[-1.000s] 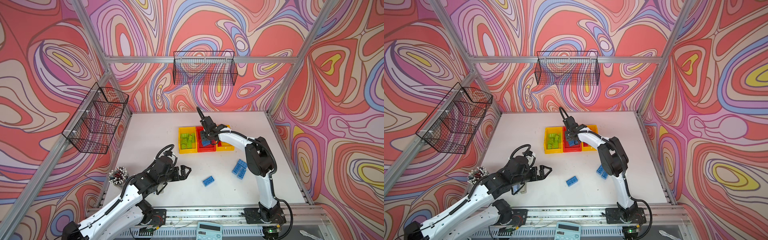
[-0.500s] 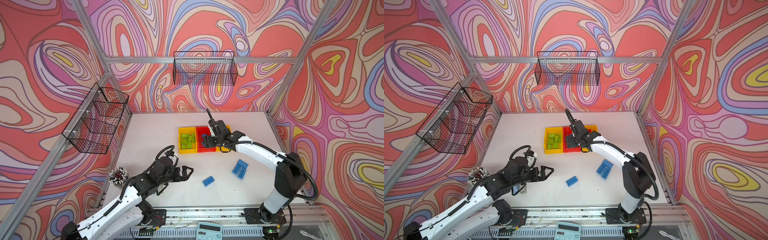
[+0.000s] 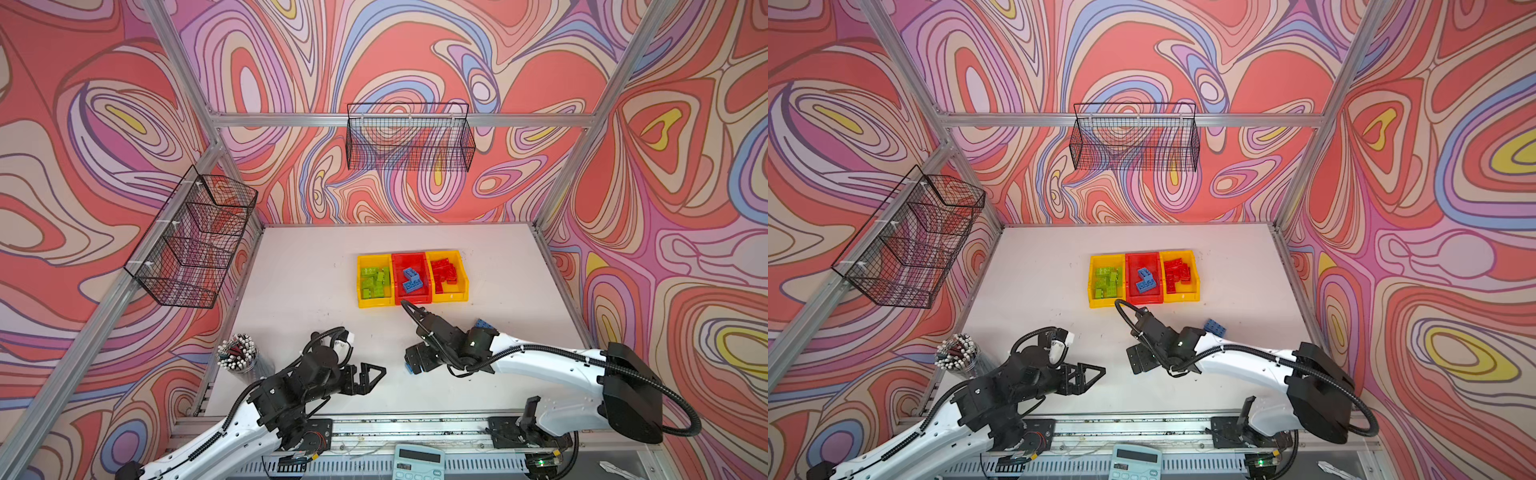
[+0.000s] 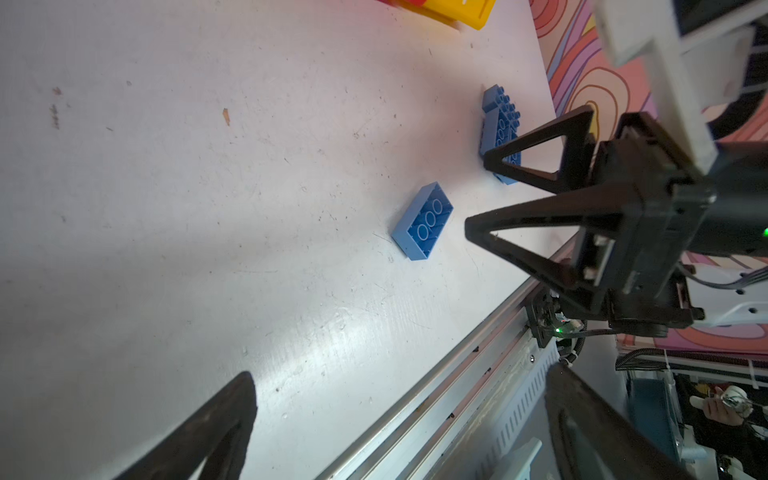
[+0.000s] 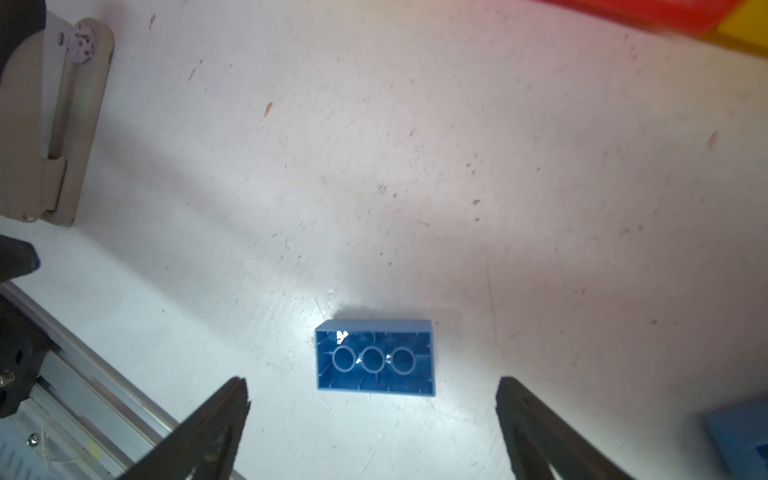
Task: Sort the legos into containers by color
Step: 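Lower the right gripper onto the light-blue brick and grasp it, then carry the light-blue brick into the red bin and open the right gripper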
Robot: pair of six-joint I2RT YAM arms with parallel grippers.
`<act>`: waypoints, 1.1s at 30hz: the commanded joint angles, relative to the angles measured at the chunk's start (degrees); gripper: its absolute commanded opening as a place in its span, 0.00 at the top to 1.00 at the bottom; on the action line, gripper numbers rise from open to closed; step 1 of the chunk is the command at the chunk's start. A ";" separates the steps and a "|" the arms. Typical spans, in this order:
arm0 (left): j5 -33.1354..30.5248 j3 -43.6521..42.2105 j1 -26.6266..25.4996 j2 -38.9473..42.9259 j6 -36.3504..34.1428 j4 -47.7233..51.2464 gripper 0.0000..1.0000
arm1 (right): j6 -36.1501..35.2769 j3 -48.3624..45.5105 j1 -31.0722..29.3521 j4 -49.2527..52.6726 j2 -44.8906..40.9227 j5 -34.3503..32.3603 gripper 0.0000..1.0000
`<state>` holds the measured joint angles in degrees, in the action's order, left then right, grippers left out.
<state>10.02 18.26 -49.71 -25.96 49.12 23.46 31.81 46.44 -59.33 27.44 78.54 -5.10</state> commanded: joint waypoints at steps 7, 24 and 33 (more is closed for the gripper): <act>-1.46 -3.16 -0.91 4.09 2.91 0.61 0.00 | 3.52 -2.67 -3.77 -3.78 1.92 -3.37 0.02; -2.33 -3.07 -1.04 0.86 1.70 -0.25 0.00 | 1.86 -0.03 -3.71 -6.50 13.07 -6.39 0.14; -2.87 -2.44 -1.00 -0.89 0.74 -1.30 0.00 | 1.01 4.15 -2.86 -1.79 11.39 -10.39 0.47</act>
<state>8.27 14.94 -50.33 -26.46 50.81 23.53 33.12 47.79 -62.65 23.66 91.50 -12.53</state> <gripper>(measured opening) 0.999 0.647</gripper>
